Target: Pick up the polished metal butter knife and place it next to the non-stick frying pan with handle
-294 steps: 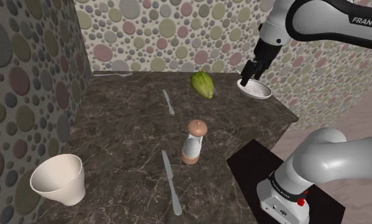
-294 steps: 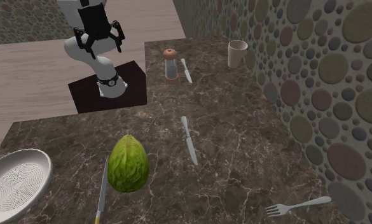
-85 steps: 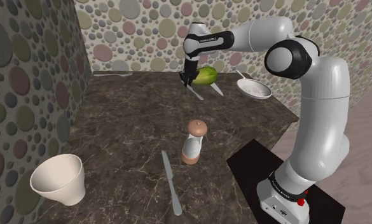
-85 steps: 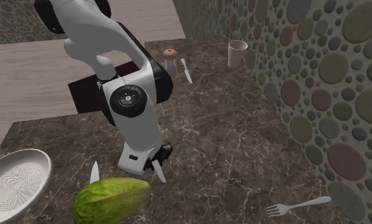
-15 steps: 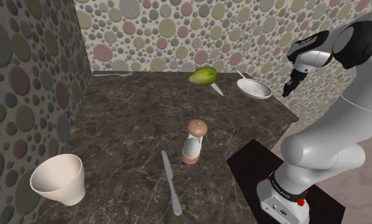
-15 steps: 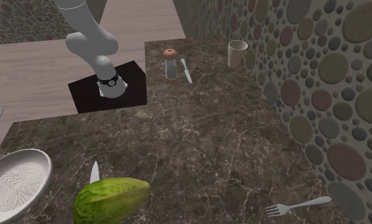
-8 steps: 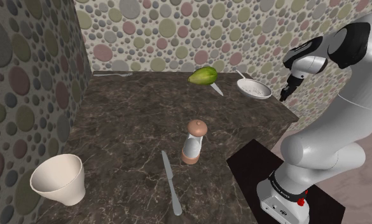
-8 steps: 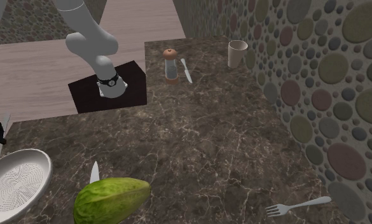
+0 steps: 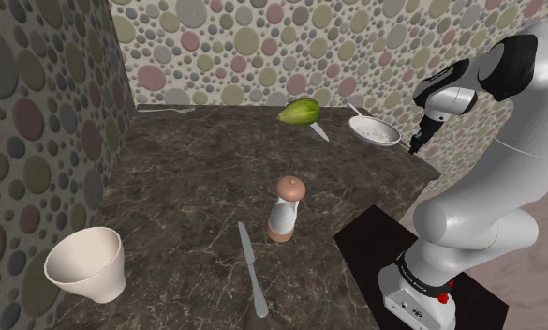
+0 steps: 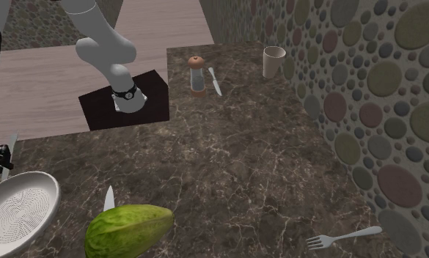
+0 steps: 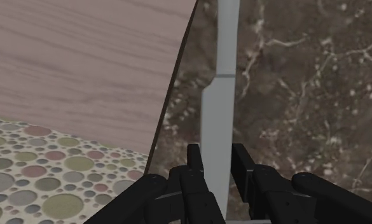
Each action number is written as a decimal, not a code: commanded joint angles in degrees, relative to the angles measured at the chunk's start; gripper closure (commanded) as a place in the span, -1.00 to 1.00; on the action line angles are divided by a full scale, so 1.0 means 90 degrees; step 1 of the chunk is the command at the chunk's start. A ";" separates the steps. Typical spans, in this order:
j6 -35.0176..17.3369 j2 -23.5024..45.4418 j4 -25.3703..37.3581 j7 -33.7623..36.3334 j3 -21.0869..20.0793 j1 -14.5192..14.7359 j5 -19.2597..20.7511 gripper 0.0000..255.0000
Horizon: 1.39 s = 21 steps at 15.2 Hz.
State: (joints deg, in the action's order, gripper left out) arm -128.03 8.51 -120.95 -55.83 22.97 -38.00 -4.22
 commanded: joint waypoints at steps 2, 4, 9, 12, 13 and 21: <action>-0.0004 0.0001 -0.0002 0.0000 0.0000 0.0000 -0.0001 1.00; -0.0003 0.0000 -0.0002 0.0000 0.0000 0.0000 -0.0001 -1.00; -0.0003 0.0000 -0.0002 0.0000 0.0000 0.0000 -0.0001 -1.00; 0.0591 -0.0330 0.0292 0.0124 0.0029 0.0034 0.0179 -1.00; 0.0750 -0.0405 0.0382 0.0151 0.0033 0.0040 0.0217 -1.00; 0.0750 -0.0405 0.0382 0.0151 0.0032 0.0040 0.0218 -1.00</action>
